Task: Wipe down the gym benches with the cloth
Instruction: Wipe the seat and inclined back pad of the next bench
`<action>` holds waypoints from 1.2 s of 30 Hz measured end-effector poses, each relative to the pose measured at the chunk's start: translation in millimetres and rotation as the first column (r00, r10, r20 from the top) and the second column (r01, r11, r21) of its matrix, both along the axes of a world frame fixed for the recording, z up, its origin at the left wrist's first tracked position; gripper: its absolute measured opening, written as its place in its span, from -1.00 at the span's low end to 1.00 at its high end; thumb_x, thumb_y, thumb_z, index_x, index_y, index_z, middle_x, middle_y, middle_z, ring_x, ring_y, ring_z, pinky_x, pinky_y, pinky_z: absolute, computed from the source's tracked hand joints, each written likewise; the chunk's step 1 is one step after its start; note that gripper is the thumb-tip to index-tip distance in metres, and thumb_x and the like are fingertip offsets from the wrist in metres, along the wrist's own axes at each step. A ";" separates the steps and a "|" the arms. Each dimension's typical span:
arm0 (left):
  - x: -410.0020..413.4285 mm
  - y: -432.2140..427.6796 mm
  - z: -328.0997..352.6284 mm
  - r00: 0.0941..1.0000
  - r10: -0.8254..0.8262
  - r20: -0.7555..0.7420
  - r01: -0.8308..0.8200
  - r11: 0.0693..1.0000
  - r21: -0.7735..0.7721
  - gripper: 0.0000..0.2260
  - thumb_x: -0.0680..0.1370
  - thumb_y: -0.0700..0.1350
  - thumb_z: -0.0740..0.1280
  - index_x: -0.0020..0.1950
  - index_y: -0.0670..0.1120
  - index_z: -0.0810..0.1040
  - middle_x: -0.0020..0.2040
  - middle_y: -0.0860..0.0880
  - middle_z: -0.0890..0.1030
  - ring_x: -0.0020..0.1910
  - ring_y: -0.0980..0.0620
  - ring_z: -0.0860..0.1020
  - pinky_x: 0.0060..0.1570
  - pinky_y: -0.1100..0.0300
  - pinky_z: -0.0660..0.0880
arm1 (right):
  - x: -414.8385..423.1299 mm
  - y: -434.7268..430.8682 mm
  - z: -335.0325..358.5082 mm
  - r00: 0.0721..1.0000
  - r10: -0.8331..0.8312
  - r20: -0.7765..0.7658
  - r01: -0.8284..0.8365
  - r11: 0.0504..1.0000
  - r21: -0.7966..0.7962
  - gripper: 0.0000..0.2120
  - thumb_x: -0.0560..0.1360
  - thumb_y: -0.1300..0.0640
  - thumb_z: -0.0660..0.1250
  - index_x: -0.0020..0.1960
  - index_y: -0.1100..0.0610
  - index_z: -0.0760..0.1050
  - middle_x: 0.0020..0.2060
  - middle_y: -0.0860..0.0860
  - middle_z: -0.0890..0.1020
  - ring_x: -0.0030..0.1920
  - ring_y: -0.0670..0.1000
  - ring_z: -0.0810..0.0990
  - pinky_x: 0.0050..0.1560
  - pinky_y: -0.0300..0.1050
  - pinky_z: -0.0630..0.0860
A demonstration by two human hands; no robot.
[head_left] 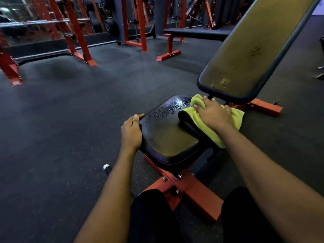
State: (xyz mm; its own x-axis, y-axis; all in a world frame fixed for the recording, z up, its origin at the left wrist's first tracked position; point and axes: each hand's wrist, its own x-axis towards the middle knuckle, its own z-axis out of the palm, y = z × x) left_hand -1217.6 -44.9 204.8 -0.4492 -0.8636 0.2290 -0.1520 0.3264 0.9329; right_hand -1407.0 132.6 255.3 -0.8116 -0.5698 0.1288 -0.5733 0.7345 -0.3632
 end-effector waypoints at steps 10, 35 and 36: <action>-0.6 -2.3 -4.6 1.000 -0.009 -0.022 0.009 1.000 0.002 -0.66 0.69 -0.06 0.09 0.21 -0.09 0.64 0.16 -0.04 0.65 0.16 0.02 0.56 0.12 0.15 0.45 | -32.4 0.6 2.8 0.996 -0.053 0.075 0.048 0.996 0.074 -0.44 0.64 -0.25 -0.01 0.56 -0.03 0.19 0.57 -0.05 0.21 0.56 0.07 0.16 0.45 0.25 0.05; -4.3 -4.7 -13.6 0.991 -0.006 -0.131 0.007 1.000 0.010 -0.59 0.62 0.02 0.07 0.15 -0.08 0.67 0.08 0.03 0.68 0.10 0.09 0.60 0.17 0.03 0.52 | -79.4 -3.1 0.5 0.968 0.127 0.217 -0.141 0.989 0.052 -0.50 0.67 -0.19 0.01 0.54 -0.03 0.25 0.51 0.06 0.34 0.48 0.15 0.31 0.41 -0.01 0.21; -4.2 -5.8 -13.9 0.991 -0.006 -0.132 0.008 1.000 0.018 -0.58 0.60 0.04 0.07 0.15 -0.08 0.67 0.07 0.03 0.68 0.10 0.09 0.60 0.18 0.01 0.52 | -83.4 -6.8 1.3 0.958 0.142 0.249 -0.161 0.985 0.059 -0.50 0.67 -0.19 0.01 0.54 -0.03 0.26 0.50 0.07 0.35 0.48 0.15 0.31 0.42 0.00 0.21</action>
